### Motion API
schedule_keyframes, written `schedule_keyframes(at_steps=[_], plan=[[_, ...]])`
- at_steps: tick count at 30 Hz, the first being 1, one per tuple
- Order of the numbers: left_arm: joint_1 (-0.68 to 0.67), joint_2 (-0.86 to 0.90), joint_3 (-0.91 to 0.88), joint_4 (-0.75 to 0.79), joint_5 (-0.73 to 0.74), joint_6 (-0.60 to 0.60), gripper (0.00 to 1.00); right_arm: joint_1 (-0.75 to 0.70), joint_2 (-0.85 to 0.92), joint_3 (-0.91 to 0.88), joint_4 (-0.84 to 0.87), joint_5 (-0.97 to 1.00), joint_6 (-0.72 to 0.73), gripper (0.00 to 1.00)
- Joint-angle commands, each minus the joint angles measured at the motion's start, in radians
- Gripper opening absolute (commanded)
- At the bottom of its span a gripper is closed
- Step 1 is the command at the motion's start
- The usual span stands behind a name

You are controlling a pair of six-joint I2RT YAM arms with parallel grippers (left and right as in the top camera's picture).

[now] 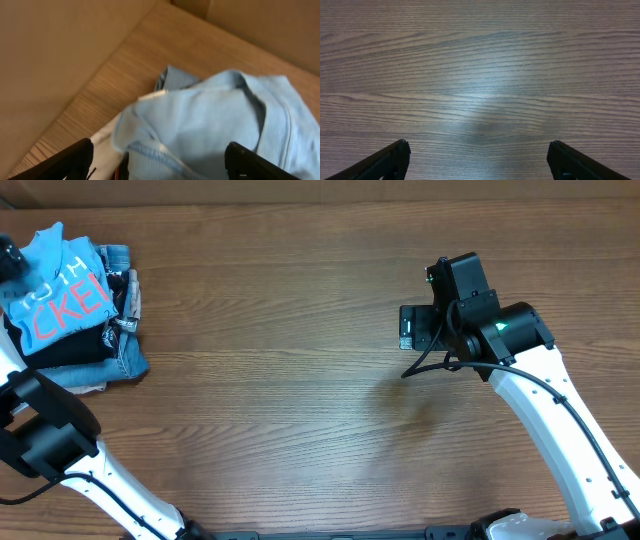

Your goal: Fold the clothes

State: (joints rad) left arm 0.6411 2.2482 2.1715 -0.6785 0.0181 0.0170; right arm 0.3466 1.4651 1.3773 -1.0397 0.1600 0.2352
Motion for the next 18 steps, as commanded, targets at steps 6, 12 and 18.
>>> schedule_keyframes(at_steps=[6,12,18], plan=[[-0.008,-0.013,0.035,-0.066,-0.009,-0.026,0.87,-0.007,-0.020,0.017,0.007,-0.004,0.004,0.92],[-0.008,-0.044,0.049,-0.196,0.072,0.070,0.84,-0.007,-0.020,0.017,0.010,-0.004,0.004,0.92],[-0.012,-0.038,0.042,-0.174,0.187,0.086,0.73,-0.007,-0.020,0.017,0.006,-0.005,0.004,0.92]])
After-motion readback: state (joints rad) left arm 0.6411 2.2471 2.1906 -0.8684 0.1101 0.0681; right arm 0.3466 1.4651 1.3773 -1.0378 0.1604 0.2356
